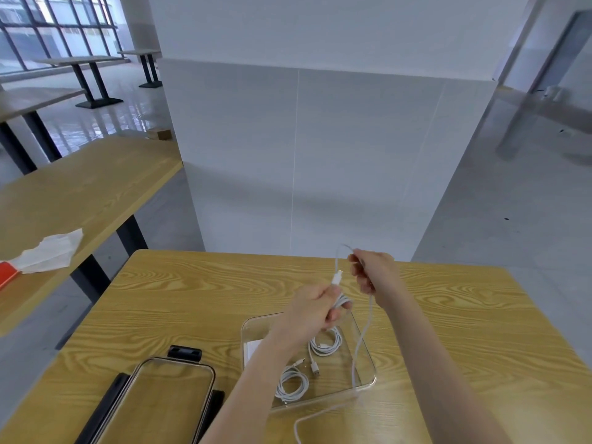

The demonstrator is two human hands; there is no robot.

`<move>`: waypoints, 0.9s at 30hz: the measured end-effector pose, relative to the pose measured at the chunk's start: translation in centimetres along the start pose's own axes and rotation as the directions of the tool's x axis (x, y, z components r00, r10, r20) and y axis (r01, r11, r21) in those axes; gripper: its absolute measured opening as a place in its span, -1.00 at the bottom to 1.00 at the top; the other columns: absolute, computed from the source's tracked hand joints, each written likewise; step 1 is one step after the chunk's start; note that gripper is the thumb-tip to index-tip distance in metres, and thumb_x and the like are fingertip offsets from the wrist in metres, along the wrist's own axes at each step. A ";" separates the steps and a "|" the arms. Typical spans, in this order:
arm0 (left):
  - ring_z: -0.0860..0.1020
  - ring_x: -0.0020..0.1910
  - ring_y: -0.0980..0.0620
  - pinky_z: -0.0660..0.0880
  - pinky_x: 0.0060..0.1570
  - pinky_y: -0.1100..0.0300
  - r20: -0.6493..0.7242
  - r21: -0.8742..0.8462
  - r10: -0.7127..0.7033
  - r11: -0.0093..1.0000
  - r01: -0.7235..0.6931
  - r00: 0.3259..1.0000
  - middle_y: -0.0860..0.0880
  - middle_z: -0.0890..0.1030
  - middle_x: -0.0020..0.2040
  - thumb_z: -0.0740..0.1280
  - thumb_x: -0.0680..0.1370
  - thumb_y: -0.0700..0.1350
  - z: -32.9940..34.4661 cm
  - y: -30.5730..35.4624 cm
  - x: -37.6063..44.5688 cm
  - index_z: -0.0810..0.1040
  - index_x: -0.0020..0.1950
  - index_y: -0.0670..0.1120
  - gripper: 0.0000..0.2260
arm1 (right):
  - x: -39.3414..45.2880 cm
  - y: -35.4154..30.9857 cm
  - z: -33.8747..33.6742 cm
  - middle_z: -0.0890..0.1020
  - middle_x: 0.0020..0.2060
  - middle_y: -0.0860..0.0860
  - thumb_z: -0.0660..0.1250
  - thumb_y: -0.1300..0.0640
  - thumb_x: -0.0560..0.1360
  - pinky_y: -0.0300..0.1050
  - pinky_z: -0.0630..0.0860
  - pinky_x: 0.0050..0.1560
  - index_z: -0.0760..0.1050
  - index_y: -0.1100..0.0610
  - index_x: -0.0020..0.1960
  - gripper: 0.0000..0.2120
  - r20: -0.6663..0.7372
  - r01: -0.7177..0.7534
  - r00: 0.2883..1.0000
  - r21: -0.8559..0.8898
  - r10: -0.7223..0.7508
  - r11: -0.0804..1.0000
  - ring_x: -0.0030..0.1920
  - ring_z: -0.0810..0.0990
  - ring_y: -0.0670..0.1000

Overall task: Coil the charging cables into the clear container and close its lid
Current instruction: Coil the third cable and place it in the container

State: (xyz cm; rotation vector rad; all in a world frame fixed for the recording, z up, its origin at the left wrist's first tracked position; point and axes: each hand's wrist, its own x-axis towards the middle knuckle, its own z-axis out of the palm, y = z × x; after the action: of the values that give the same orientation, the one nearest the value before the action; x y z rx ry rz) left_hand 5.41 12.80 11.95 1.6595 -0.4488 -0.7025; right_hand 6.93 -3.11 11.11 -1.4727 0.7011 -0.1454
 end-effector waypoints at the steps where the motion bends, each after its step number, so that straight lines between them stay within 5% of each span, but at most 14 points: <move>1: 0.33 -0.59 0.24 0.27 -0.46 0.42 -0.059 0.002 -0.016 1.000 0.017 0.998 0.12 0.40 -0.53 0.07 0.65 -0.11 0.1 -0.1 0.2 0.52 -0.01 -0.31 -0.68 | -0.5 -0.5 -0.1 0.46 -0.52 0.05 0.19 0.18 0.56 -0.32 0.09 -0.62 0.48 0.21 -0.24 -0.76 0.028 0.023 0.999 0.058 -0.025 0.998 -0.66 0.23 -0.09; 10: 0.35 -0.51 0.14 0.32 -0.43 0.34 -0.400 -0.234 -0.149 0.971 0.057 0.904 0.00 0.49 -0.39 0.08 0.64 -0.11 -0.6 -0.6 1.5 0.57 -0.11 -0.17 -0.69 | -3.8 -1.2 -0.1 0.47 -0.54 0.04 0.24 0.22 0.53 -0.26 0.16 -0.57 0.53 0.21 -0.26 -0.78 0.365 0.150 0.918 0.045 -0.156 0.988 -0.58 0.26 -0.04; 16: 0.34 -0.46 0.11 0.34 -0.36 0.29 -0.422 -0.243 -0.128 0.970 0.024 0.898 0.04 0.65 -0.40 0.10 0.63 -0.11 -0.5 -0.5 1.4 0.55 -0.10 -0.12 -0.74 | -3.5 -0.6 0.7 0.50 -0.45 0.01 0.18 0.25 0.58 -0.31 0.23 -0.60 0.52 0.27 -0.09 -0.82 0.266 0.000 0.954 0.454 -0.136 0.891 -0.54 0.36 -0.10; 21: 0.50 -0.40 0.10 0.46 -0.35 0.34 -0.434 -0.307 -0.175 0.951 0.038 0.884 0.05 0.65 -0.36 0.10 0.63 -0.10 -1.1 -0.4 2.2 0.60 -0.04 -0.18 -0.70 | -4.3 -0.4 0.3 0.53 -0.51 0.04 0.21 0.30 0.53 -0.28 0.28 -0.58 0.54 0.27 -0.22 -0.81 0.506 0.097 0.843 0.192 -0.183 0.977 -0.54 0.40 -0.07; 27: 0.63 -0.33 0.12 0.48 -0.17 0.21 -0.349 -0.648 -0.163 0.754 -0.112 0.923 -0.04 0.70 -0.22 0.08 0.63 -0.14 -2.7 0.1 2.3 0.54 -0.01 -0.24 -0.72 | -3.8 2.1 -0.4 0.62 -0.36 0.10 0.29 0.09 0.53 -0.16 0.52 -0.36 0.60 0.15 -0.19 -0.80 0.707 0.155 0.706 -0.212 0.042 0.965 -0.41 0.56 0.03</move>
State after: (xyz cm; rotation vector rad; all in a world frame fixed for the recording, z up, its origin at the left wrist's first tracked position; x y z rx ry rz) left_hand 8.93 13.27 11.89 1.0749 0.1192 -0.4522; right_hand 3.02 -1.31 10.48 -1.6383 0.0289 0.4780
